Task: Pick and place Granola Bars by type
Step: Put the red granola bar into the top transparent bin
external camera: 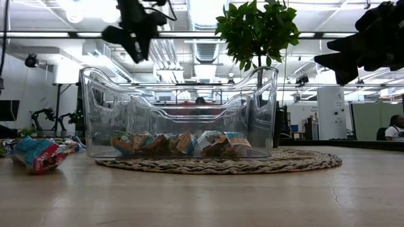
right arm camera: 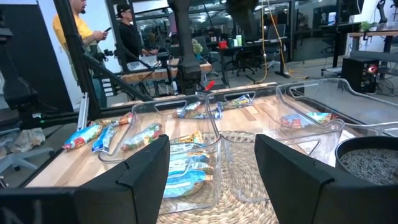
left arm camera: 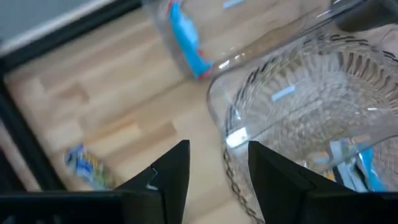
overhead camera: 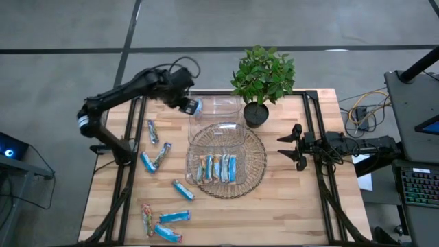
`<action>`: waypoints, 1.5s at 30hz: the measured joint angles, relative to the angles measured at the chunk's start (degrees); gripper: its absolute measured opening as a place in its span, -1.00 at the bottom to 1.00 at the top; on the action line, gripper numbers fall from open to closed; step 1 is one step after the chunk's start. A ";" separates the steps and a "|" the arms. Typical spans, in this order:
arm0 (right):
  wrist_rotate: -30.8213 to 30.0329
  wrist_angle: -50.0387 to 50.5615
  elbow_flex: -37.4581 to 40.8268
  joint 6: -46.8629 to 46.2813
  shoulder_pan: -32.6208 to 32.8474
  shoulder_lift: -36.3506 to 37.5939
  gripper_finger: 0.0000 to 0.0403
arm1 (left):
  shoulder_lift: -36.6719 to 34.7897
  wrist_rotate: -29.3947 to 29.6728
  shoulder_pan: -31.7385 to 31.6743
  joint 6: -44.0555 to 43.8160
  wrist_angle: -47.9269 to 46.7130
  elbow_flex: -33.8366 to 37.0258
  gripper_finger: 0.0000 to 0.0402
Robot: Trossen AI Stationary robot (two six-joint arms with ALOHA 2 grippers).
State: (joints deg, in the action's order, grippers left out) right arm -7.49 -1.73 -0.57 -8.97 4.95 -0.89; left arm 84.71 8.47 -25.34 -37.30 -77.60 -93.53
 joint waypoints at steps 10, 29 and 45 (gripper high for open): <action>0.00 -0.01 -0.01 0.00 0.01 0.01 0.11 | -14.87 0.27 9.19 -18.28 0.19 19.69 -0.28; 0.00 -0.01 0.00 0.00 0.01 -0.01 0.11 | -7.44 8.41 27.05 -65.60 -5.72 26.40 -0.28; 0.00 -0.01 -0.01 0.00 0.02 -0.01 0.11 | 1.99 5.59 27.63 -88.27 -9.97 27.99 -0.28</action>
State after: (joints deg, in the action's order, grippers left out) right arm -7.49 -1.74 -0.58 -8.97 4.97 -0.91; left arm 86.70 14.06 2.30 -125.57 -87.56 -65.54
